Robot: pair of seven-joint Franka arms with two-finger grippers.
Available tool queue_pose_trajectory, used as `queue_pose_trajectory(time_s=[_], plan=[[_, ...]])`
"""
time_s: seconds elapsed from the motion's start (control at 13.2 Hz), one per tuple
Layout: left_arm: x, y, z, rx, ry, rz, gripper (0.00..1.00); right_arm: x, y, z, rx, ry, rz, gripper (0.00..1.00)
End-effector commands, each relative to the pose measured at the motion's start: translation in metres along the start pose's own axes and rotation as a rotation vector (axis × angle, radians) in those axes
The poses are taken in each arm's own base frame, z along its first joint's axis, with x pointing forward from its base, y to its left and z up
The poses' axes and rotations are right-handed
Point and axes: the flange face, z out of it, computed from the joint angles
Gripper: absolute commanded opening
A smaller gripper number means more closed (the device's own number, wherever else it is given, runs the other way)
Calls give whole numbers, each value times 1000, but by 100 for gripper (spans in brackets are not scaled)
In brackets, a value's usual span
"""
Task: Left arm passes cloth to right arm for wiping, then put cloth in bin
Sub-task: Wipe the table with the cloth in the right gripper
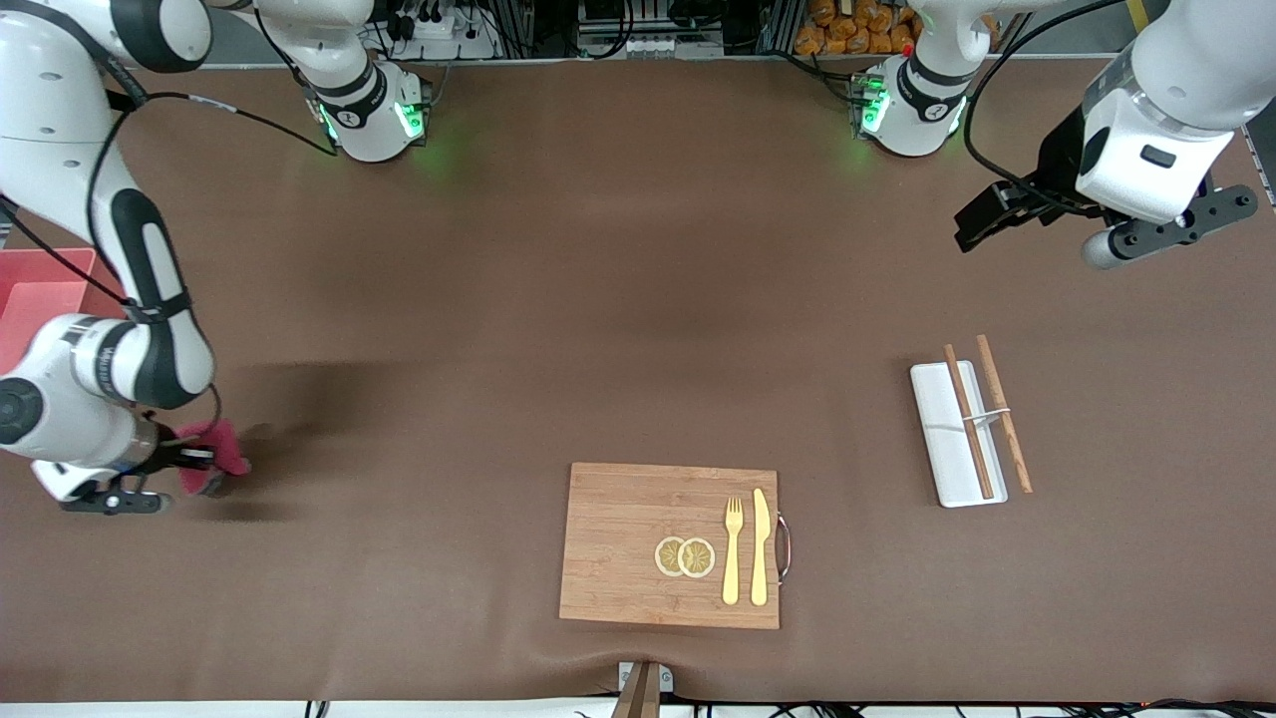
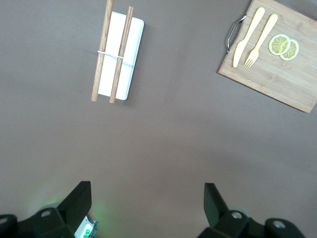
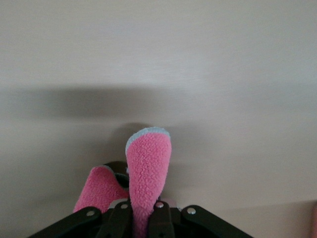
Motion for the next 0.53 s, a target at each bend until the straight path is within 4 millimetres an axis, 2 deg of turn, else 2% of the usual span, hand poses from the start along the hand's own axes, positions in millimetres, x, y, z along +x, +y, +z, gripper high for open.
queue_pose_trajectory(time_s=[0.0,0.08,0.15,0.38,0.46], plan=[[-7,-7,-5,21,18,13,100,9,17,-16,-68,29,-105,0],[0,-18,-7,18,21,15,100,10,7,-11,-58,40,-86,0],[7,-29,-8,17,21,39,100,12,-18,-6,-48,30,-32,0],[17,-47,-11,13,24,84,100,20,-132,-2,-28,-9,124,0],[21,-56,-13,12,27,93,100,21,-174,-7,3,-26,173,0]])
